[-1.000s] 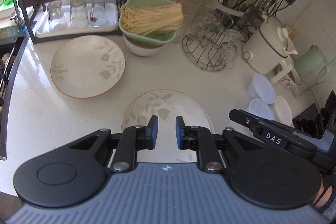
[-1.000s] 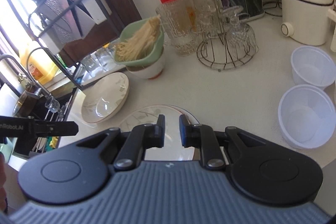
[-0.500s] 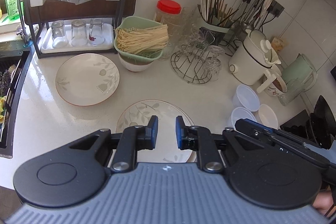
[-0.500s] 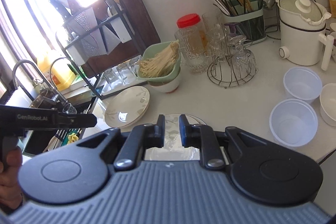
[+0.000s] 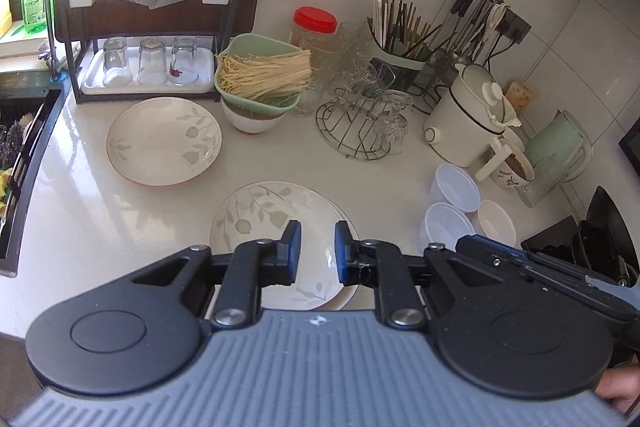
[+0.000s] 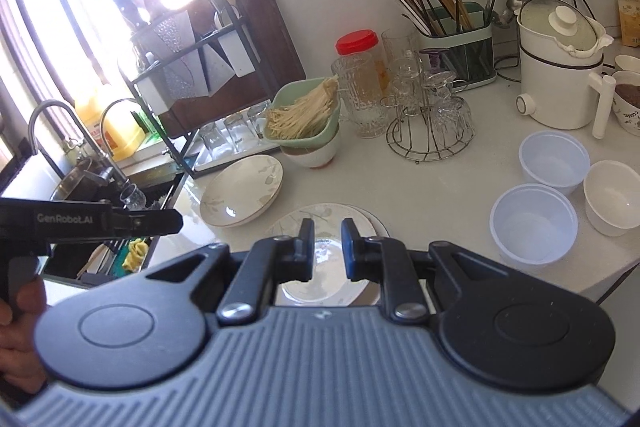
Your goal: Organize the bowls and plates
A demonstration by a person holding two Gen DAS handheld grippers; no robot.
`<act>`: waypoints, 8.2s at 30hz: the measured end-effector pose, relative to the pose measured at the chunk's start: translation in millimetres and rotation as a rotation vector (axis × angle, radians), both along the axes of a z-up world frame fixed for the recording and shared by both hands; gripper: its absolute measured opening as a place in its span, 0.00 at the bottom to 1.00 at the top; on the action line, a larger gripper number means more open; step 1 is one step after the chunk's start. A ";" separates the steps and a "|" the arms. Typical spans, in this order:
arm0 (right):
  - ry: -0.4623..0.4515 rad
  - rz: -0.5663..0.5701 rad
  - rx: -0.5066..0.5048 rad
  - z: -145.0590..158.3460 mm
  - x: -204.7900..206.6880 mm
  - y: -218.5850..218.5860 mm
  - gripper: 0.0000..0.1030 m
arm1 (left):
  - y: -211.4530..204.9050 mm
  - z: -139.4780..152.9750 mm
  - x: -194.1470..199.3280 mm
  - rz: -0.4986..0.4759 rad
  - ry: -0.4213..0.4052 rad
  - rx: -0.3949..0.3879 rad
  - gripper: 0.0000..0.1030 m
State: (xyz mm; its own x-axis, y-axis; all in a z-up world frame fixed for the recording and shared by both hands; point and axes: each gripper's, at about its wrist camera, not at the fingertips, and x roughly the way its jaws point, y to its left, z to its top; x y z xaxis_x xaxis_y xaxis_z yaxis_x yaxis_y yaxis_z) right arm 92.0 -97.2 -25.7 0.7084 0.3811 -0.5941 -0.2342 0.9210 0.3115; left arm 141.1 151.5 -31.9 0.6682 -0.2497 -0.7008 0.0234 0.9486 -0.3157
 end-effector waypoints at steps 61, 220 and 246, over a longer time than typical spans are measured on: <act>-0.029 0.218 -0.081 6.6 30.8 24.7 0.18 | 49.8 -29.1 35.3 0.198 -0.020 -0.037 0.27; 0.454 -0.136 0.081 -103.7 151.6 88.3 0.28 | 145.6 -137.1 233.4 -0.300 0.413 -0.170 0.31; 0.493 -0.047 0.009 -142.3 143.1 77.9 0.28 | 105.0 -135.2 222.0 -0.292 0.425 -0.049 0.31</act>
State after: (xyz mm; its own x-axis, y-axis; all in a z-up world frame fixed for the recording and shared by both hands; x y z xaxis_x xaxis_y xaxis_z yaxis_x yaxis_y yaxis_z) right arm 235.0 -19.3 -168.0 0.3605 0.3622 -0.8596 -0.0155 0.9237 0.3827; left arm 363.1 256.5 -167.1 0.2244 -0.4231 -0.8778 0.1453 0.9053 -0.3992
